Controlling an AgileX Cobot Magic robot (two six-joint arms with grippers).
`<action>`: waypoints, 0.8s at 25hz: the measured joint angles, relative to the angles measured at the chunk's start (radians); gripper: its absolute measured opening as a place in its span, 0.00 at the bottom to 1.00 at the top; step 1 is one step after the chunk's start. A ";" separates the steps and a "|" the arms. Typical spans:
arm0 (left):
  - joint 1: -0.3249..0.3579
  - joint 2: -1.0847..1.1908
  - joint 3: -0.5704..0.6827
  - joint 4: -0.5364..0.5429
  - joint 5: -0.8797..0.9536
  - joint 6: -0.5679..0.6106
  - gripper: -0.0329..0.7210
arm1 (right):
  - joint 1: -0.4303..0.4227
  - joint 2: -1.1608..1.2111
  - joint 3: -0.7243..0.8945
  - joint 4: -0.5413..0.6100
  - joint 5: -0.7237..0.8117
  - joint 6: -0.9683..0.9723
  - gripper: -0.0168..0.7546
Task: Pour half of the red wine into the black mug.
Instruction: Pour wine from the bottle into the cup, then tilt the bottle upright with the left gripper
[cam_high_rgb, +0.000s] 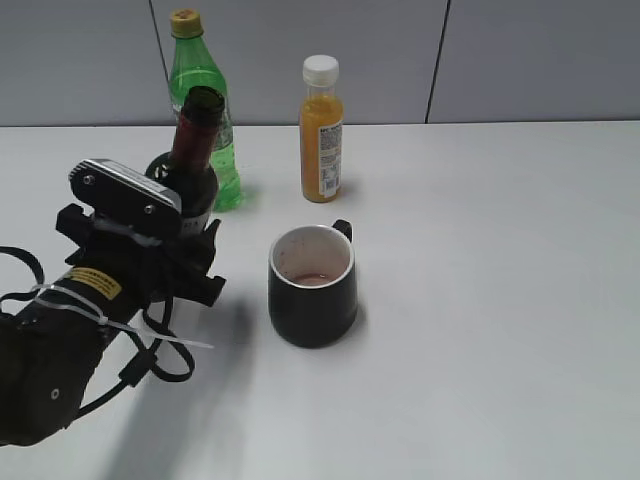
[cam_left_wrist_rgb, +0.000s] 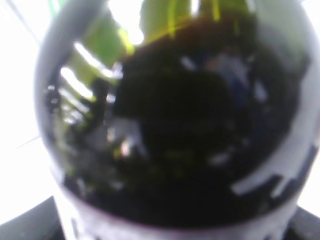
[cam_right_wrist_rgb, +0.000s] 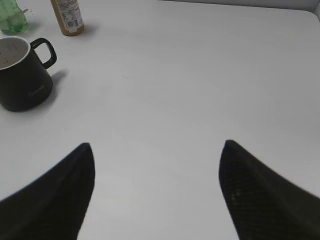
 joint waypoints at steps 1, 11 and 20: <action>0.000 0.000 0.000 -0.021 0.000 0.020 0.75 | 0.000 0.000 0.000 0.000 0.000 0.000 0.78; 0.001 -0.003 0.000 -0.086 0.000 0.226 0.75 | 0.000 0.000 0.000 0.000 0.000 0.000 0.78; 0.001 -0.004 0.000 -0.147 0.000 0.372 0.75 | 0.000 0.000 0.000 0.000 0.000 0.000 0.78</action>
